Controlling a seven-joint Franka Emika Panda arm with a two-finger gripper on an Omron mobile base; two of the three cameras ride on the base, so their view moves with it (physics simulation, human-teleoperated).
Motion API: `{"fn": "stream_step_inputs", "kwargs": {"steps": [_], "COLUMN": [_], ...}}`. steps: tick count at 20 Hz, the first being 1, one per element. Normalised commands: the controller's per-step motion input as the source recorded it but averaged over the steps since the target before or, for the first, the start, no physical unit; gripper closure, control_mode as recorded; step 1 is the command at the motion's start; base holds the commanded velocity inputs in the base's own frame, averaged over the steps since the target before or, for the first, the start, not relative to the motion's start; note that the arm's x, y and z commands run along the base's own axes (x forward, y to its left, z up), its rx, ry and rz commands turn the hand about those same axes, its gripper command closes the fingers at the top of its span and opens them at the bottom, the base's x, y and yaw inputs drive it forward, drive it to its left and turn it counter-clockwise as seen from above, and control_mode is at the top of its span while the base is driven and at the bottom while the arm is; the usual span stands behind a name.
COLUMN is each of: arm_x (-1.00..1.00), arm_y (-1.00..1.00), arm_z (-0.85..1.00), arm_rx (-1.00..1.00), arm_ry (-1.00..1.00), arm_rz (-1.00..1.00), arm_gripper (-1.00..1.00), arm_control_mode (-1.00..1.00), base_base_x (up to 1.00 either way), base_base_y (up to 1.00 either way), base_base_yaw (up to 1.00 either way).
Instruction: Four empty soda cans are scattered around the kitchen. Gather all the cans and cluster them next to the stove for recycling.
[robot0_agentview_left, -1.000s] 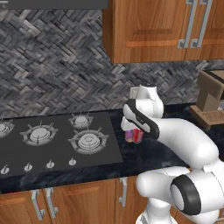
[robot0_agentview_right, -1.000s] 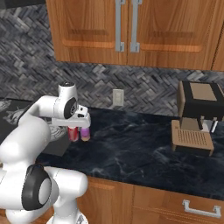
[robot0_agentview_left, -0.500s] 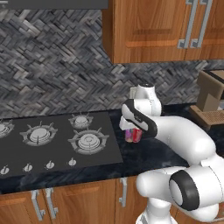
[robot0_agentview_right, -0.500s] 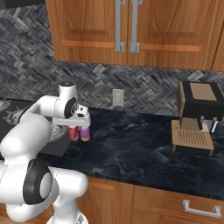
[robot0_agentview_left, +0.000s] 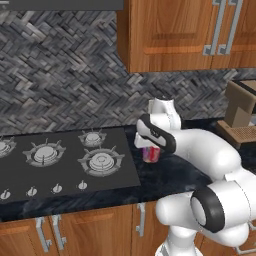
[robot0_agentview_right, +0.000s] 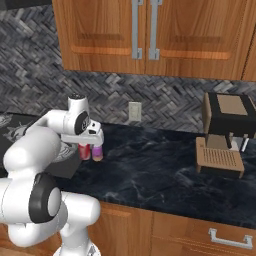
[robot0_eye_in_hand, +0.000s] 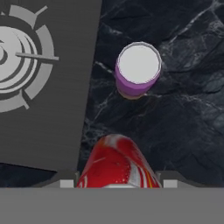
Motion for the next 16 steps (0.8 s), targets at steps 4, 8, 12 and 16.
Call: {"fn": "stream_step_inputs", "kwargs": {"steps": [4, 8, 12, 16], "arm_x": [0.05, 0.08, 0.09, 0.06], "arm_y": [0.0, 0.0, 0.03, 0.09], "arm_z": [-0.16, -0.13, -0.15, -0.18], "arm_rx": [-0.01, 0.0, -0.01, -0.01], "arm_ry": [0.0, 0.0, 0.0, 0.0], "arm_rz": [-0.04, -0.05, -0.05, -0.04], "arm_gripper": [1.0, 1.0, 1.0, 1.0], "arm_control_mode": [-1.0, -1.0, -1.0, -1.0], "base_base_x": [0.0, 0.0, 0.0, 0.0], "base_base_y": [0.0, 0.0, 0.0, 0.0], "base_base_yaw": [0.0, 0.0, 0.0, 0.0]}}
